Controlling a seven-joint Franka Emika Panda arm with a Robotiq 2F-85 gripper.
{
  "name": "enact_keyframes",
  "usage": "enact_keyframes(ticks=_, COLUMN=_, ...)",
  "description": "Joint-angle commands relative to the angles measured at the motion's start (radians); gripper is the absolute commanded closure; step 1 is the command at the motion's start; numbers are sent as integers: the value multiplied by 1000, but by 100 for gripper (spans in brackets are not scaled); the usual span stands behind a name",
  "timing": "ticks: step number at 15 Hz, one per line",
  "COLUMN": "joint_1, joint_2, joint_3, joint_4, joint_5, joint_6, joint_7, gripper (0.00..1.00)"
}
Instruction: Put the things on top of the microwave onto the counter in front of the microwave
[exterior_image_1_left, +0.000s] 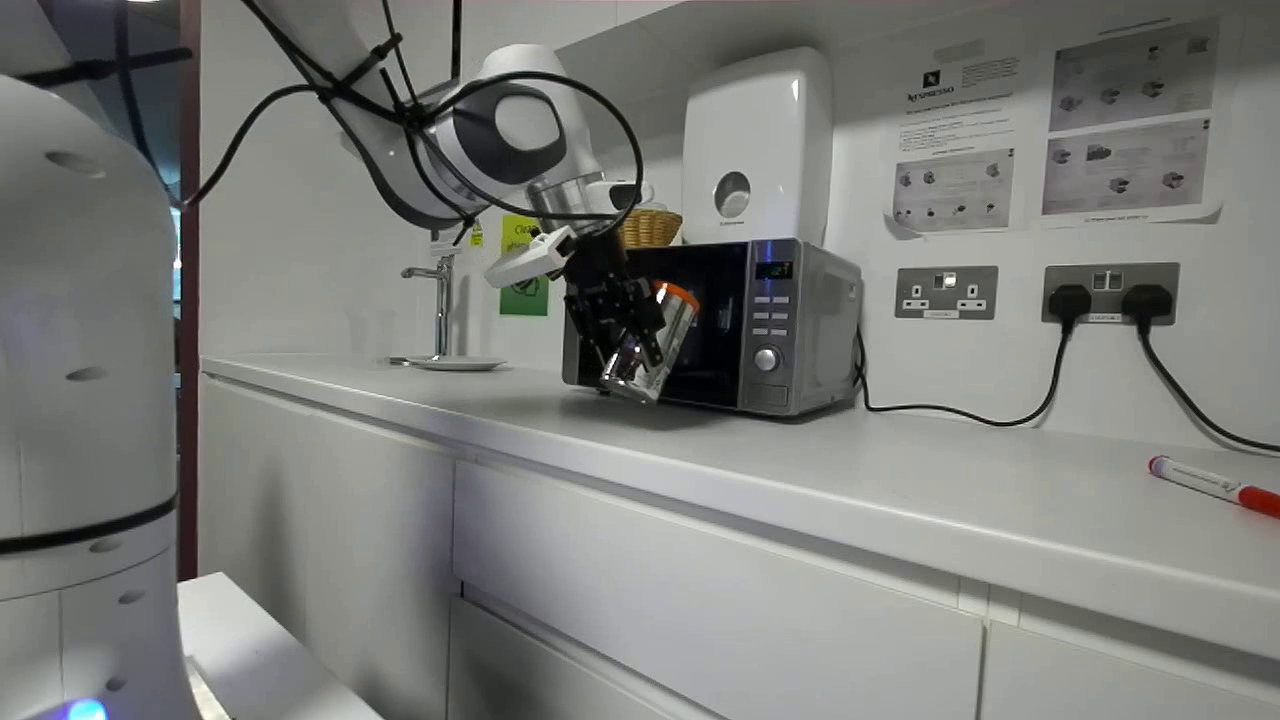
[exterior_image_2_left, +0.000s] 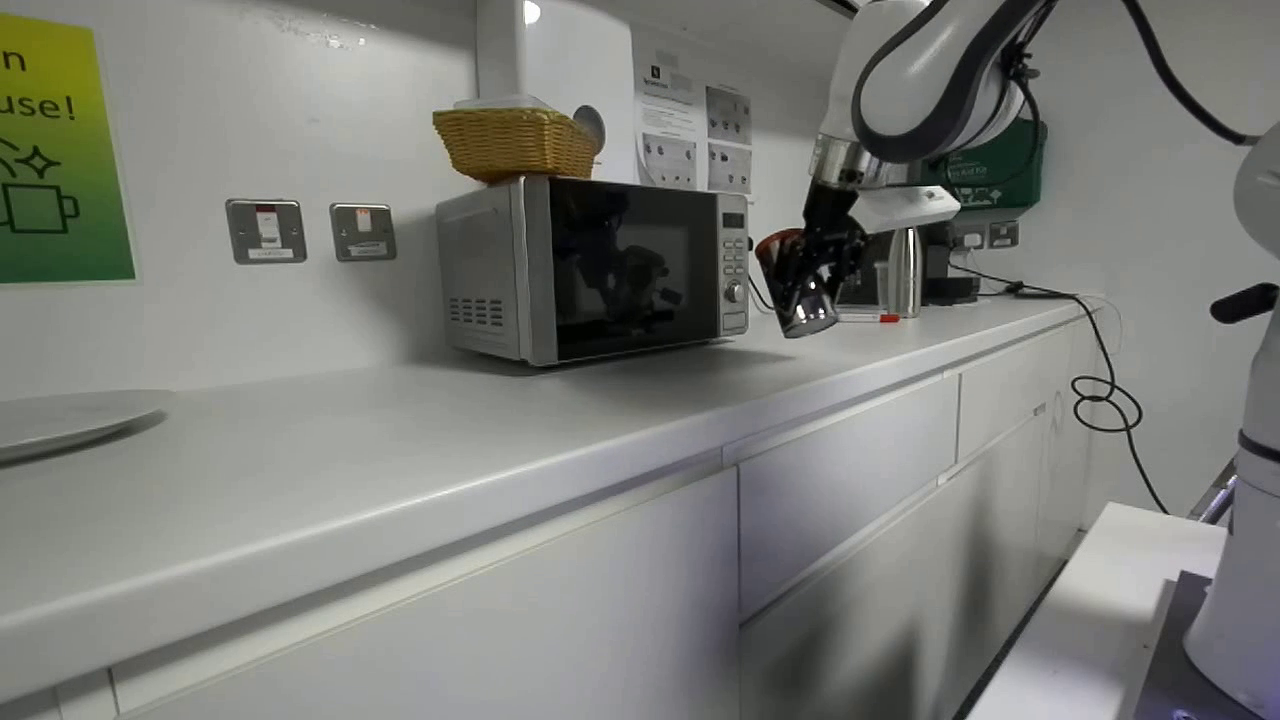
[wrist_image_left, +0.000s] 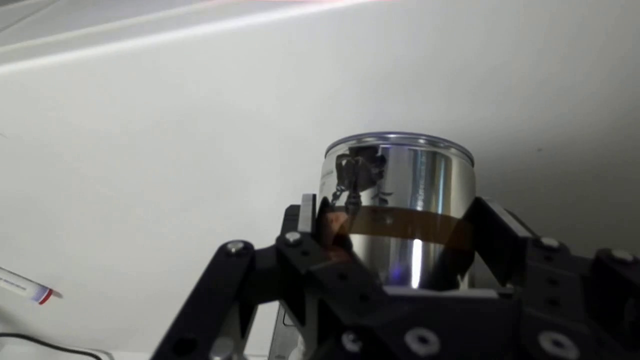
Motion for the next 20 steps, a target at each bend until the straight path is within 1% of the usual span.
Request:
enact_keyframes(ticks=1, joint_1=-154, joint_2=78, joint_3=142, joint_4=1, joint_5=-131, joint_6=213, joint_7=171, gripper=46)
enact_keyframes(ticks=2, joint_1=-224, joint_2=88, joint_3=199, joint_4=0, joint_5=-173, joint_6=261, joint_7=226, gripper=46)
enact_keyframes(ticks=3, joint_1=-293, joint_2=93, joint_3=248, joint_4=0, joint_5=-247, joint_6=296, joint_7=304, gripper=46)
enact_keyframes(ticks=5, joint_1=-414, joint_2=89, joint_3=343, joint_4=1, joint_5=-334, joint_6=311, joint_7=412, gripper=46)
enact_keyframes(ticks=6, joint_1=-464, joint_2=85, joint_3=383, joint_4=1, joint_5=-373, joint_6=309, joint_7=461, gripper=46)
enact_keyframes(ticks=8, joint_1=-519, joint_2=89, joint_3=434, joint_4=1, joint_5=-424, joint_6=292, joint_7=539, gripper=46)
enact_keyframes(ticks=12, joint_1=-576, joint_2=110, joint_3=509, joint_4=0, joint_5=-497, joint_6=289, joint_7=658, gripper=46)
enact_keyframes(ticks=15, joint_1=-618, joint_2=120, joint_3=569, joint_4=0, joint_5=-573, joint_6=289, joint_7=752, gripper=46)
enact_keyframes(ticks=20, joint_1=-668, joint_2=126, joint_3=626, joint_4=12, joint_5=-702, joint_6=282, joint_7=891, gripper=46)
